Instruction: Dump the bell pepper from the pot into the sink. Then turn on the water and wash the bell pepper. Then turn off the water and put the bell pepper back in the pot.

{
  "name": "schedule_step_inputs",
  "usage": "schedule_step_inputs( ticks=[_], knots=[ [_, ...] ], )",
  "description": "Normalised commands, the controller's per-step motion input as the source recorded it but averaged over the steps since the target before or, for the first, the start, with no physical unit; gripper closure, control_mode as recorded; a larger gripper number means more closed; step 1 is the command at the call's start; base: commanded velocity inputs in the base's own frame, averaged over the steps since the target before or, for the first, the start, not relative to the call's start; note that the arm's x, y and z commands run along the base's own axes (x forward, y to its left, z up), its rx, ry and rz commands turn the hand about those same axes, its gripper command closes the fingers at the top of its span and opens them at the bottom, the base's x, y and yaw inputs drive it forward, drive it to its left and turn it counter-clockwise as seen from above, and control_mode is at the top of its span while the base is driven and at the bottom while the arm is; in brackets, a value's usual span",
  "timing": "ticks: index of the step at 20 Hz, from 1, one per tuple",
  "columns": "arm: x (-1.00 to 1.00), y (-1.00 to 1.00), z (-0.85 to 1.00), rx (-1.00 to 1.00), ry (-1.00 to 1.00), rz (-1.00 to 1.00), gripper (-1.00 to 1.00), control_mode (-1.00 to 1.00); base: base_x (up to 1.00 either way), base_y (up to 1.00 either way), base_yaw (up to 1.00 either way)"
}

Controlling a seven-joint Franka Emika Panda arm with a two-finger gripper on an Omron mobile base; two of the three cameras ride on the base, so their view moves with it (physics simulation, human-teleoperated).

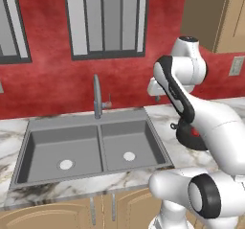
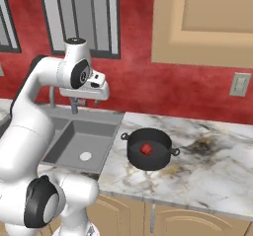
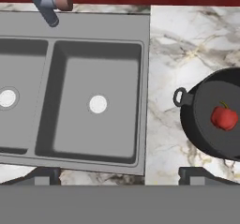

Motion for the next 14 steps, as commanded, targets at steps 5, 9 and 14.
schedule_step_inputs(
  ticks=[5,9,14],
  knots=[
    [0.71,-0.17,0.00,0.07,0.14,0.02,-1.00,-1.00,0.00,0.00,0.00],
    [0.66,-0.13,0.00,0.05,0.12,0.01,-1.00,-1.00,0.00,0.00,0.00],
    [0.51,-0.12,0.00,0.02,0.11,0.00,-1.00,-1.00,0.00,0.00,0.00]
  ],
)
